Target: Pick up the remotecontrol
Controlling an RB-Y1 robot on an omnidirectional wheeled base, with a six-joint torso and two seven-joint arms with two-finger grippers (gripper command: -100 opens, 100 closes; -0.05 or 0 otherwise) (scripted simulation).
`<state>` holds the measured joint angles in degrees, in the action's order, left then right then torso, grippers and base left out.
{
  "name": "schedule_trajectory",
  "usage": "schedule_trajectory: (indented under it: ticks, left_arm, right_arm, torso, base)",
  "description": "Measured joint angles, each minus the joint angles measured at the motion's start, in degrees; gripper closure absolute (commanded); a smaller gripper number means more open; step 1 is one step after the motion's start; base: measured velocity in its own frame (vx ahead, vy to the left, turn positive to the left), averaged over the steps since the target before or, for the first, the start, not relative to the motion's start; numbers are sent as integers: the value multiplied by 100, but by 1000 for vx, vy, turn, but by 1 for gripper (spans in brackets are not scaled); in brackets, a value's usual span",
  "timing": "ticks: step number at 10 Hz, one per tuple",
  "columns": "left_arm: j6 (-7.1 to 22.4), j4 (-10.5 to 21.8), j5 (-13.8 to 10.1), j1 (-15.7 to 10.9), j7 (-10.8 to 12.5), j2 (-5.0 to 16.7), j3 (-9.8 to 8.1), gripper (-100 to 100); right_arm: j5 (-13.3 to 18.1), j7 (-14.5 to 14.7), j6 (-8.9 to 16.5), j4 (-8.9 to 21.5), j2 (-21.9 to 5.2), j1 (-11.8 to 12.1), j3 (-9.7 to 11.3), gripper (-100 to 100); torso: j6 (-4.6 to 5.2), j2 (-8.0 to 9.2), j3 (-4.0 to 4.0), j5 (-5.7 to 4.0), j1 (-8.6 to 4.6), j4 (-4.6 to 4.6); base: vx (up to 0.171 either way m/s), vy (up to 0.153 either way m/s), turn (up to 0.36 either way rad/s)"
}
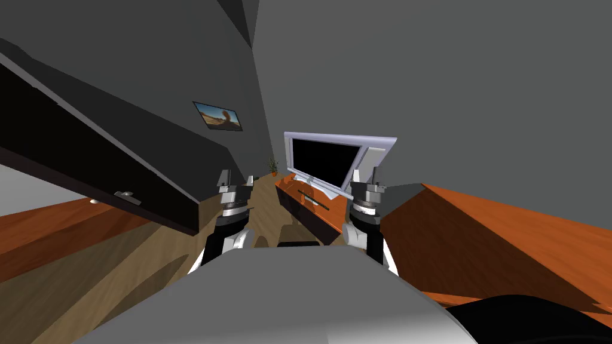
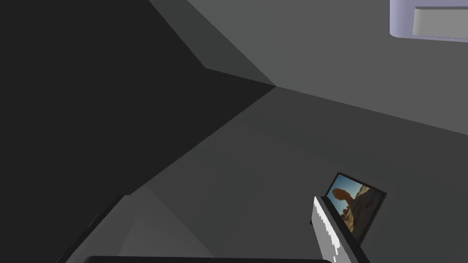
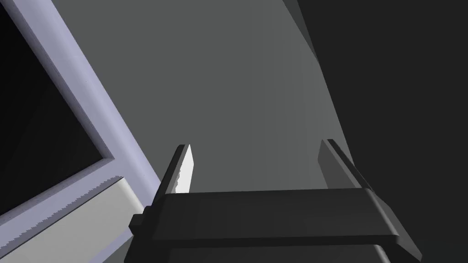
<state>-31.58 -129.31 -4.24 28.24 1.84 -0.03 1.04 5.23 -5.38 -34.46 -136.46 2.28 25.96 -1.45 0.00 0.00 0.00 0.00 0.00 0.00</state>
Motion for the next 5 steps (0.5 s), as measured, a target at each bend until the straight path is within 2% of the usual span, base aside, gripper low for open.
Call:
schedule_trajectory:
  ticks: [3, 5]
  left_arm:
    - [0, 0, 0, 0, 0, 0, 0, 0]
    - [0, 0, 0, 0, 0, 0, 1, 0]
  right_arm:
    - [94, 128, 45, 105, -465, 27, -90, -100]
    - [185, 262, 86, 282, -812, 36, -245, -100]
  torso:
    - [-1, -2, -1, 2, 10, -1]
    - [-2, -7, -4, 4, 19, -2]
  base:
    - [6, 34, 79]
    - [23, 59, 121]
